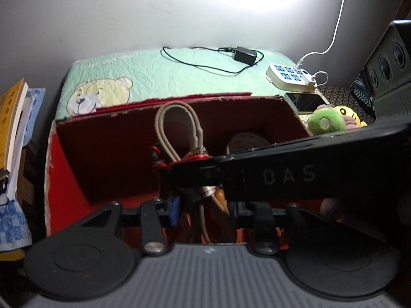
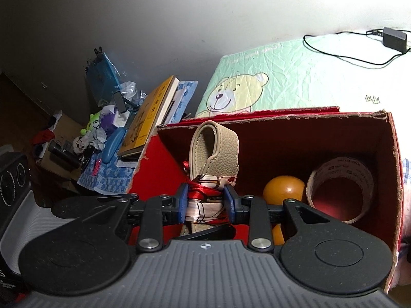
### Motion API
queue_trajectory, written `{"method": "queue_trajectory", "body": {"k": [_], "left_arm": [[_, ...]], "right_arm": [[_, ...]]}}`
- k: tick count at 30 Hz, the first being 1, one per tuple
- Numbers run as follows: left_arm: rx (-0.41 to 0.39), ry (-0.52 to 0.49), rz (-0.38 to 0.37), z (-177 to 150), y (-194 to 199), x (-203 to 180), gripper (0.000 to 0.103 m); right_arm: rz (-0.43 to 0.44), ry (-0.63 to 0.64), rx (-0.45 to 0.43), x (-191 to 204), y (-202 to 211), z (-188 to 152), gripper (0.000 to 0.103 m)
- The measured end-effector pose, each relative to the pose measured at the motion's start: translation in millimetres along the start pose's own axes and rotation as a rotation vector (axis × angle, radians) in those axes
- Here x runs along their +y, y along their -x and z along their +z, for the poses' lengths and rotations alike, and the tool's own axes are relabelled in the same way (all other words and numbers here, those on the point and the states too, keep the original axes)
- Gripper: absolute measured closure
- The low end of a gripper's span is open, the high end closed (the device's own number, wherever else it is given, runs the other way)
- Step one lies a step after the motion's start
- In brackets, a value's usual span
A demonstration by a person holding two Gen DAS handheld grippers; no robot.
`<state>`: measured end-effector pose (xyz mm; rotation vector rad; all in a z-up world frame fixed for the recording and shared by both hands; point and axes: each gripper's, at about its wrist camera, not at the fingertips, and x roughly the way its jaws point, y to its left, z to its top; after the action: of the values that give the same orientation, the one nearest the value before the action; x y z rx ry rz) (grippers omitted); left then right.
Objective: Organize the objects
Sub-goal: 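Lift the strap with the right gripper and carry it into the red box, then lower the strap onto the box floor beside the gourd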
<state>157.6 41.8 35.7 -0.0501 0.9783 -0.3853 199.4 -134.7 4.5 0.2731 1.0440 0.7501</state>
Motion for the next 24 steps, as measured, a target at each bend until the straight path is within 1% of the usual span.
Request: {"method": "queue_trajectory", "body": {"k": [5, 11, 16, 20, 21, 22, 24], "left_arm": [[0.09, 0.015, 0.01, -4.0, -25.3, 6.8, 0.073], [0.181, 0.032, 0.016, -5.8, -45.9, 12.9, 0.073], [0.212, 0.053, 0.014, -4.4, -53.7, 16.5, 0.073], [0.223, 0.046, 0.026, -4.6, -54.9, 15.6, 0.072], [0.222, 0.048, 0.02, -4.3, -54.6, 15.8, 0.071], [0.216, 0.053, 0.019, -4.3, -54.0, 16.3, 0.068], [0.214, 0.061, 0.013, -3.8, -54.0, 15.9, 0.067]], "right_arm": [[-0.002, -0.068, 0.107, -16.6, -23.2, 0.0, 0.071], [-0.008, -0.154, 0.195, -29.2, -38.4, -2.8, 0.072], [-0.029, -0.183, 0.217, -34.0, -39.3, -3.5, 0.073], [-0.046, -0.202, 0.224, -38.7, -38.0, -5.5, 0.074], [-0.044, -0.206, 0.221, -39.6, -37.5, -5.7, 0.074], [-0.041, -0.211, 0.218, -41.3, -36.8, -6.1, 0.074], [-0.041, -0.219, 0.208, -43.5, -35.0, -7.7, 0.074]]}}
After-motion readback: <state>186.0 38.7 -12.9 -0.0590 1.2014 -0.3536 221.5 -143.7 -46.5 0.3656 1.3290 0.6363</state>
